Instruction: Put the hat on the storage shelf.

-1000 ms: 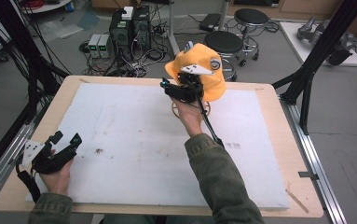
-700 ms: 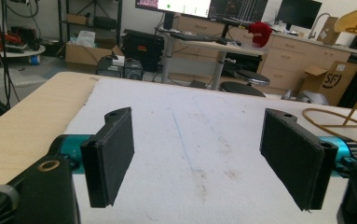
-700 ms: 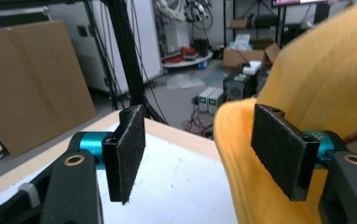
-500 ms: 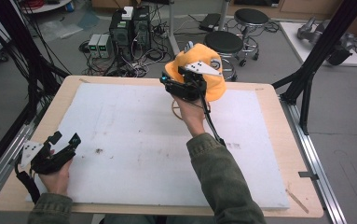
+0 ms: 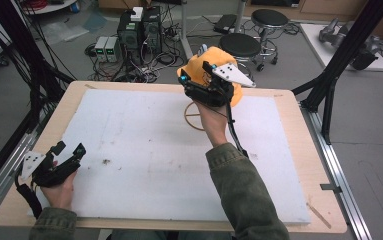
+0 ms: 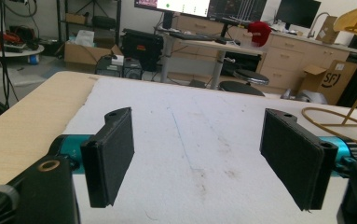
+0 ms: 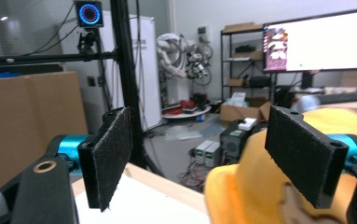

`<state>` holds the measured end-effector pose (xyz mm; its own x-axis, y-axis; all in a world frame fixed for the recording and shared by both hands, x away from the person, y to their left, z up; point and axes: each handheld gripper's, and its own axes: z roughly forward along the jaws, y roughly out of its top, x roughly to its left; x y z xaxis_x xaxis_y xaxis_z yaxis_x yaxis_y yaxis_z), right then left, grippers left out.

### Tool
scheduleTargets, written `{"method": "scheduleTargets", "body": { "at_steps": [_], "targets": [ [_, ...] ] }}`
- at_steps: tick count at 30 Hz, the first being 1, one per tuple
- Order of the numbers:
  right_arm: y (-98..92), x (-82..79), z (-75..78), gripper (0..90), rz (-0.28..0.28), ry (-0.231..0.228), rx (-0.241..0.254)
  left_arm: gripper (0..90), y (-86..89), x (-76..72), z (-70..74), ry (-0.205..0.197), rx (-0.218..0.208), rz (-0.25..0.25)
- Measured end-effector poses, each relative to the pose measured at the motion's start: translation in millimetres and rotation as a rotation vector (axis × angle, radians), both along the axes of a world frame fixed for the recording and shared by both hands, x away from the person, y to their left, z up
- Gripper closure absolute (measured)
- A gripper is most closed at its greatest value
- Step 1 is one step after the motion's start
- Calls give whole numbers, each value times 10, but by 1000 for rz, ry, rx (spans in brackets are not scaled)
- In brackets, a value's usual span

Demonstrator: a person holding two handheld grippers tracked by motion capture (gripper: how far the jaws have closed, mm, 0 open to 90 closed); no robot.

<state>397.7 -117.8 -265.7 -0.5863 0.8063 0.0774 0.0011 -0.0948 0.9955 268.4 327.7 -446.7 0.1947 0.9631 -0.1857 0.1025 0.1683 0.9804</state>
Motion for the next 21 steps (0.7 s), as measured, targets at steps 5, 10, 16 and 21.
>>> {"method": "scheduleTargets", "body": {
  "at_steps": [5,10,16,21],
  "targets": [
    [-158,-114,28,219,-46,-36,-18,261,-5,-1,1,0,2,-2],
    [-354,-237,6,218,-67,-40,-17,261,-10,-1,2,2,5,-4],
    [-563,-375,-76,219,-77,-31,-30,261,-21,1,2,2,8,-6],
    [-733,-454,-174,218,-100,-18,-28,261,-23,2,1,5,11,-9]
  ]
}}
